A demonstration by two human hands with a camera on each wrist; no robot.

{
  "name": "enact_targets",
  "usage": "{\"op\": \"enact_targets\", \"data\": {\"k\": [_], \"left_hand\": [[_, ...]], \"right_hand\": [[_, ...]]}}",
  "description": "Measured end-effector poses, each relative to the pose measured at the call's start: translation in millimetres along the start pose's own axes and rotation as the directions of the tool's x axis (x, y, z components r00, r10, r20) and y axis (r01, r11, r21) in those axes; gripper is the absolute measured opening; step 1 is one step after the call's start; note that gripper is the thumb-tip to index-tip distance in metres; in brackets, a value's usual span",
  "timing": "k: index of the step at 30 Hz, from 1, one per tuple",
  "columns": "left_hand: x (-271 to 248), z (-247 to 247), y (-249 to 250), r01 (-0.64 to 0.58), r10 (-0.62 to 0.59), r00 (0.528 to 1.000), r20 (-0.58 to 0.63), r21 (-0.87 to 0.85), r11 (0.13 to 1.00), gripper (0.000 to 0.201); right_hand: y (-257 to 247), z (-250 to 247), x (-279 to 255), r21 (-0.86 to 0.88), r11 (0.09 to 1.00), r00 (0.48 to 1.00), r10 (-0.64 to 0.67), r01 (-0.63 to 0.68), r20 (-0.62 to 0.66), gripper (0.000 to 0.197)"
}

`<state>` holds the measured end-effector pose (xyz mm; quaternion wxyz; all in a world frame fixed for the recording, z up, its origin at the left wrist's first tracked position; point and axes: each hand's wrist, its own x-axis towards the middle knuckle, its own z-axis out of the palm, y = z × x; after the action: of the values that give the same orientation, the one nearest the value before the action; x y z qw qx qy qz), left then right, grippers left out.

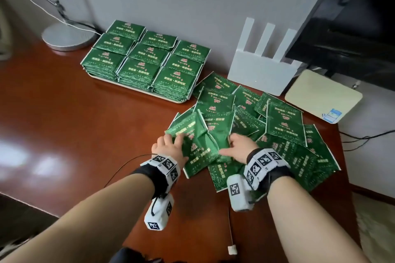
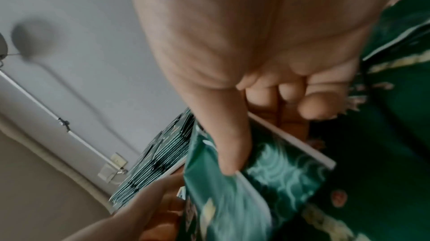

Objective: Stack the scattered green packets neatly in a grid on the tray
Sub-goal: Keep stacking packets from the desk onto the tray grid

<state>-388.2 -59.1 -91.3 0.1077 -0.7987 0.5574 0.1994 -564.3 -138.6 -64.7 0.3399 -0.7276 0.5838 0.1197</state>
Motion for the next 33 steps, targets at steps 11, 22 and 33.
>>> {"op": "enact_targets", "data": {"k": [11, 22, 33], "left_hand": [[12.7, -11.6, -21.9, 0.002, 0.022, 0.996, 0.088, -0.263, 0.965, 0.08], [23.8, -15.7, -21.2, 0.031, 0.036, 0.973, 0.227, -0.287, 0.958, 0.035], [-8.9, -38.6, -38.6, 0.049, -0.058, 0.998, 0.022, -0.838, 0.544, 0.033]], "right_hand": [[5.1, 27.6, -18.2, 0.454, 0.89, 0.971, 0.147, -0.046, -0.19, 0.057], [35.1, 37.1, -43.4, 0.395, 0.918, 0.92, 0.188, -0.04, -0.344, 0.042], [37.5, 16.4, -55.6, 0.475, 0.879, 0.846, 0.225, 0.038, -0.484, 0.022]]}}
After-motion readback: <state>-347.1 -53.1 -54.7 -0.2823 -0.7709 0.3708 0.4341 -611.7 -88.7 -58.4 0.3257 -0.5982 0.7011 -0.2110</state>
